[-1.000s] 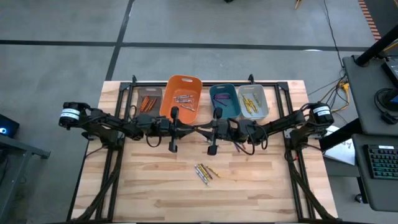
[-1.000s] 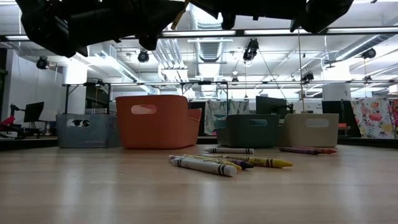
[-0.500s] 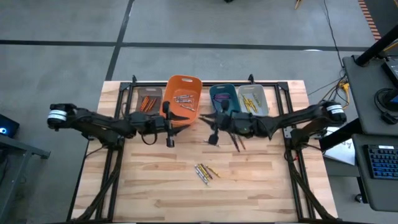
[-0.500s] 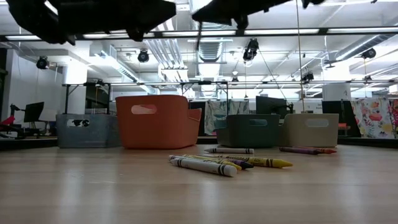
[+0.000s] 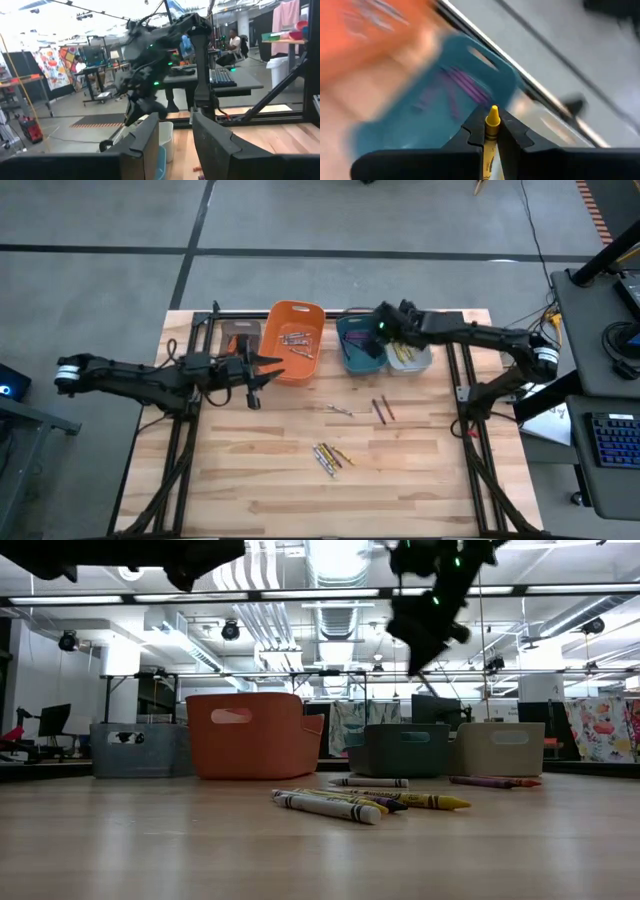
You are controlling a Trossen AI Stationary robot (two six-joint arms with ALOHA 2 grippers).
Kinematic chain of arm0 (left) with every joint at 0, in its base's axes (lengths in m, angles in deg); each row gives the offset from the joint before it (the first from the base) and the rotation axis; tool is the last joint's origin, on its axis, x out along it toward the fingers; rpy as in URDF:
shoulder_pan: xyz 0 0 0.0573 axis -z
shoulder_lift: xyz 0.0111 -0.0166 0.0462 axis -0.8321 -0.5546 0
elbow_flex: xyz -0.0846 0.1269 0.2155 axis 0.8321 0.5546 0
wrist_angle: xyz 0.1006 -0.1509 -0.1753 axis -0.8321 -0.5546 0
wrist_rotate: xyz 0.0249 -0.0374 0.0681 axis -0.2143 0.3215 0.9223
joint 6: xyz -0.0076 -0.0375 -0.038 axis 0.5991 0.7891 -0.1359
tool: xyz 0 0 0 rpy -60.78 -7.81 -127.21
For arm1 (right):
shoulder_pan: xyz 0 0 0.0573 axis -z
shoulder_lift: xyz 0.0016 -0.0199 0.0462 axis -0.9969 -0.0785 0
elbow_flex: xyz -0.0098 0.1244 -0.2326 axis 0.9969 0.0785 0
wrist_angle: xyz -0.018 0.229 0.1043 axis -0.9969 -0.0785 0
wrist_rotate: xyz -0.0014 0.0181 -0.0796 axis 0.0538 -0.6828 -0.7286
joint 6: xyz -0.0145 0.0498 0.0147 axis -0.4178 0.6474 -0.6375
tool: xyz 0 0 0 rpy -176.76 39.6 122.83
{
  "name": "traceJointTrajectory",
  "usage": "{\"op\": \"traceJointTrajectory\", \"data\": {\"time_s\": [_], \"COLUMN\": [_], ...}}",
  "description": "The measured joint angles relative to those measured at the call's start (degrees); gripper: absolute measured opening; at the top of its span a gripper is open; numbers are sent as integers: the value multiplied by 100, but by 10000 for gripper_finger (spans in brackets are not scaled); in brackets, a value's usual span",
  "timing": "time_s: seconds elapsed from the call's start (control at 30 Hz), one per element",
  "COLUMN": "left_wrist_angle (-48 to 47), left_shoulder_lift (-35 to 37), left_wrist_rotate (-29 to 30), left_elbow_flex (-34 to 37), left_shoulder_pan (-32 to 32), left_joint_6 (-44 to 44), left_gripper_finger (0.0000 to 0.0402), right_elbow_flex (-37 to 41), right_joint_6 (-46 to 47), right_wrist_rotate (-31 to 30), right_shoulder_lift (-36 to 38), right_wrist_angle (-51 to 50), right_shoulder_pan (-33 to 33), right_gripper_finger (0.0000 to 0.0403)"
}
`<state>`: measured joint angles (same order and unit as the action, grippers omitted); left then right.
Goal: Sort crayons
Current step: Put the yellow crayon into the white bin, then put the white crayon into the orange bin
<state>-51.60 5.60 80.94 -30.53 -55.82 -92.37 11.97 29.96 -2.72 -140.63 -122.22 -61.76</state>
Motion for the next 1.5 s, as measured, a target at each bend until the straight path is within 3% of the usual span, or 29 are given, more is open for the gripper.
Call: {"op": "traceJointTrajectory", "data": {"time_s": [0.27,0.5,1.0,1.3,1.5], "left_wrist_angle": [-403,-458,-502,-601,-577], "left_shoulder_lift": [268,192,14,-192,-432], "left_wrist_rotate": [0,0,0,0,0], "left_elbow_flex": [-2,-2,2,7,7], "left_shoulder_pan": [0,0,0,0,0], "left_joint_6": [214,216,211,476,520], "left_gripper_finger": [100,100,100,100,100], "right_elbow_flex": [741,1182,1217,1217,1217], "right_joint_6": [340,428,469,743,1066], "right_wrist_rotate": [1542,1671,1680,2014,2029], "right_shoulder_lift": [-29,-193,-168,405,1063], "right_wrist_angle": [-215,-169,238,211,215], "right_shoulder_pan": [1551,2087,2093,1898,1419], "right_gripper_finger": [15,21,143,153,142]}}
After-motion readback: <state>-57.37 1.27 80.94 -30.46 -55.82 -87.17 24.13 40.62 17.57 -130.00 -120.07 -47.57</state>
